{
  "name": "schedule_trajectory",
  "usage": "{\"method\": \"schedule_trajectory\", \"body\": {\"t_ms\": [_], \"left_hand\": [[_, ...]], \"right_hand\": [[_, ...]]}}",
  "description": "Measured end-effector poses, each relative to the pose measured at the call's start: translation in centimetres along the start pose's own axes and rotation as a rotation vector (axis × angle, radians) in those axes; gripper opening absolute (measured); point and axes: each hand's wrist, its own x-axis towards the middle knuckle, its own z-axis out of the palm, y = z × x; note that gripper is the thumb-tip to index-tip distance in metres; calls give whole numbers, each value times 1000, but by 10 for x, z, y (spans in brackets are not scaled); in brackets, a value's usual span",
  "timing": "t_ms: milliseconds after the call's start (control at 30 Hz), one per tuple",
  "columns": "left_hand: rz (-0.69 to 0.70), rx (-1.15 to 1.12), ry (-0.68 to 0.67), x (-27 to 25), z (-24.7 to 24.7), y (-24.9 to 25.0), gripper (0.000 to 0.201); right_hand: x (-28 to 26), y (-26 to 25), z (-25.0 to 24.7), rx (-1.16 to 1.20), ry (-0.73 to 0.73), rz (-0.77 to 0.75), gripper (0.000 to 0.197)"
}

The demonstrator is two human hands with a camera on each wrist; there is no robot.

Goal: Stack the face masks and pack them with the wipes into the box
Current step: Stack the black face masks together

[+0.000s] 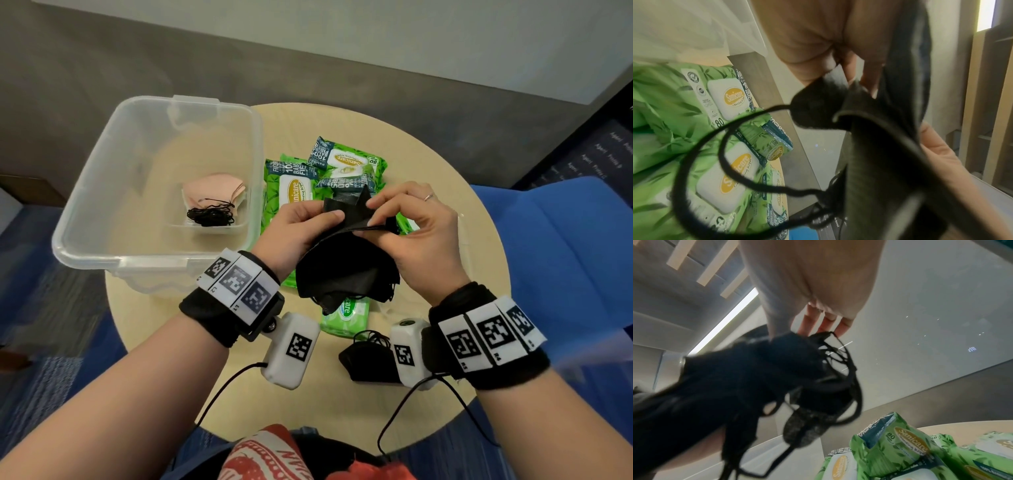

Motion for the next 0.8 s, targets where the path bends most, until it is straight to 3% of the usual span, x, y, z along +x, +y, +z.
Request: {"method": "schedule_trajectory", "body": {"t_ms": [100,200,333,567,800], "left_hand": [[28,38,39,3,-3,1,8],[73,92,149,7,-10,0,18],[122,27,204,9,-11,3,19],[151,-4,186,8,-5,5,17],[158,51,125,5,-5,1,12]], "right_hand": [[-2,1,-8,113,-130,17,30],[-3,-6,-18,285,-310,158,26],[-1,-12,-27,253,-554,267,25],[4,-8,-7,-3,-249,125,14],[4,-7,12,-186,-172,104,16]]}}
